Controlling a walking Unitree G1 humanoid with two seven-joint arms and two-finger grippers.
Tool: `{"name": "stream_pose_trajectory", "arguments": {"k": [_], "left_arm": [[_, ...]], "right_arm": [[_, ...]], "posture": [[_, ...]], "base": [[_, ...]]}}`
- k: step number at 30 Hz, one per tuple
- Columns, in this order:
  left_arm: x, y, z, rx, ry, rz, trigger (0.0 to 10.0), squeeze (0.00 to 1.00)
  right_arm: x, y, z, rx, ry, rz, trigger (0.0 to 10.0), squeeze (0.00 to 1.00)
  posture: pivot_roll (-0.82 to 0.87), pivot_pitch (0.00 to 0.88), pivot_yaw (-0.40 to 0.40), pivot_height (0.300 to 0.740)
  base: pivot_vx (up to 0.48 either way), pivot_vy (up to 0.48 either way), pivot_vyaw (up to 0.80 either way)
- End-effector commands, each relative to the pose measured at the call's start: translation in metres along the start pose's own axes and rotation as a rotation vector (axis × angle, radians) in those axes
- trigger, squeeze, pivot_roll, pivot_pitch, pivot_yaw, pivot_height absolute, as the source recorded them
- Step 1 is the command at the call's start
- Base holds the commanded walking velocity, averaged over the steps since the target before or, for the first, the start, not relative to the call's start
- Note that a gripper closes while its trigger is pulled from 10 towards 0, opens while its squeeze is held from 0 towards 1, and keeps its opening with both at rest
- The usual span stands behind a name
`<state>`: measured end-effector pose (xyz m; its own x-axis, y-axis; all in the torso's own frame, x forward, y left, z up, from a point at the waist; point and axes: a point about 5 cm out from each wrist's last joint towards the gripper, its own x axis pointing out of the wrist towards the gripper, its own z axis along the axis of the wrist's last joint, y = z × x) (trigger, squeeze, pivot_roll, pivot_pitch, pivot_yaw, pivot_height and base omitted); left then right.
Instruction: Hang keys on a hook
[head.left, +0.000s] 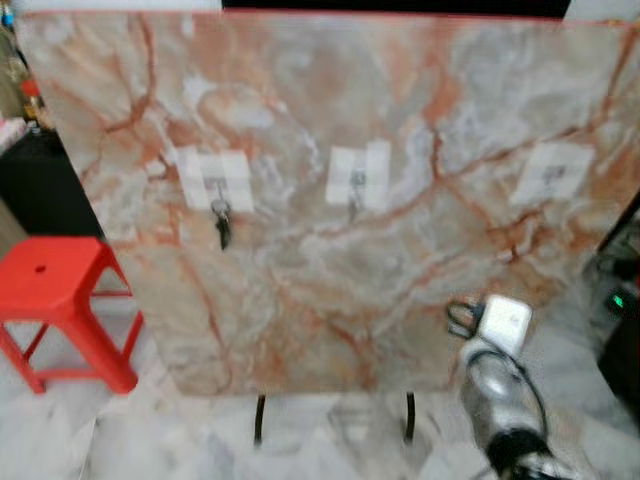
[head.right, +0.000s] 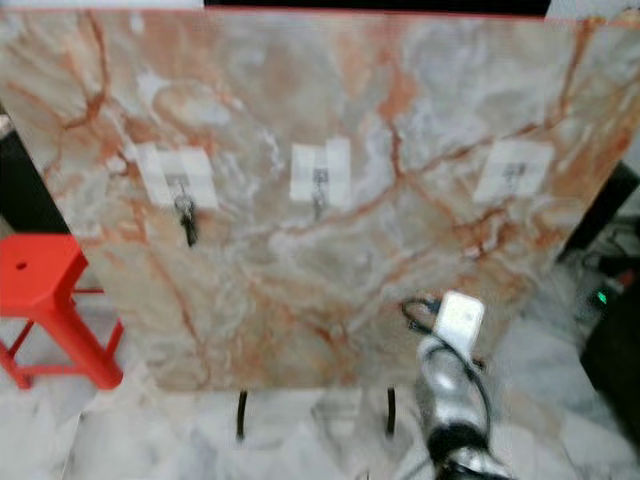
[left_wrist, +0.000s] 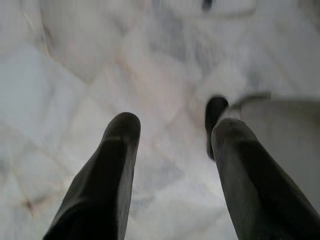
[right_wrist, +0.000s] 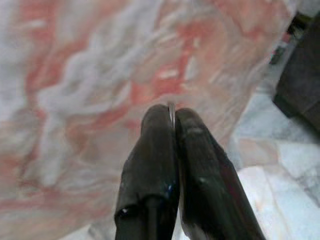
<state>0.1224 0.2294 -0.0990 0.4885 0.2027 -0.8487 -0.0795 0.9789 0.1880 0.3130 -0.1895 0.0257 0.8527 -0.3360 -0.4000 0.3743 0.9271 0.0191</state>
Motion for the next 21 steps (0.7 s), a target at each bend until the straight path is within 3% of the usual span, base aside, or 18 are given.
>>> {"name": "stream_pose_trajectory", "arguments": {"k": [1, 8, 12, 17, 21], "left_arm": [[0.000, -0.007, -0.002, -0.002, 0.005, -0.020, 10.0, 0.00], [0.000, -0.007, -0.001, 0.009, 0.006, -0.027, 10.0, 0.00], [0.000, -0.007, -0.002, 0.007, 0.009, -0.034, 10.0, 0.00], [0.000, -0.007, -0.001, 0.012, 0.008, -0.035, 10.0, 0.00], [0.000, -0.007, -0.002, 0.016, 0.008, -0.039, 10.0, 0.00]], "right_arm": [[0.003, -0.013, 0.003, -0.001, -0.010, -0.042, 10.0, 0.00], [0.003, -0.019, 0.004, 0.001, -0.016, -0.103, 10.0, 0.00], [0.004, -0.031, 0.012, -0.012, -0.062, -0.201, 10.0, 0.00], [0.005, -0.037, 0.045, -0.187, -0.252, -0.286, 10.0, 0.00], [0.002, -0.038, 0.070, -0.273, -0.393, -0.340, 10.0, 0.00]], "posture": [[0.02, 0.000, -0.047, 0.740], [0.02, 0.000, -0.047, 0.740], [0.02, 0.000, -0.045, 0.740], [0.02, 0.000, -0.038, 0.740], [0.02, 0.000, -0.036, 0.740]], "base": [[0.000, 0.000, 0.00], [0.000, 0.000, 0.00], [0.000, 0.000, 0.00], [0.000, 0.000, 0.00], [0.000, 0.000, 0.00]]}}
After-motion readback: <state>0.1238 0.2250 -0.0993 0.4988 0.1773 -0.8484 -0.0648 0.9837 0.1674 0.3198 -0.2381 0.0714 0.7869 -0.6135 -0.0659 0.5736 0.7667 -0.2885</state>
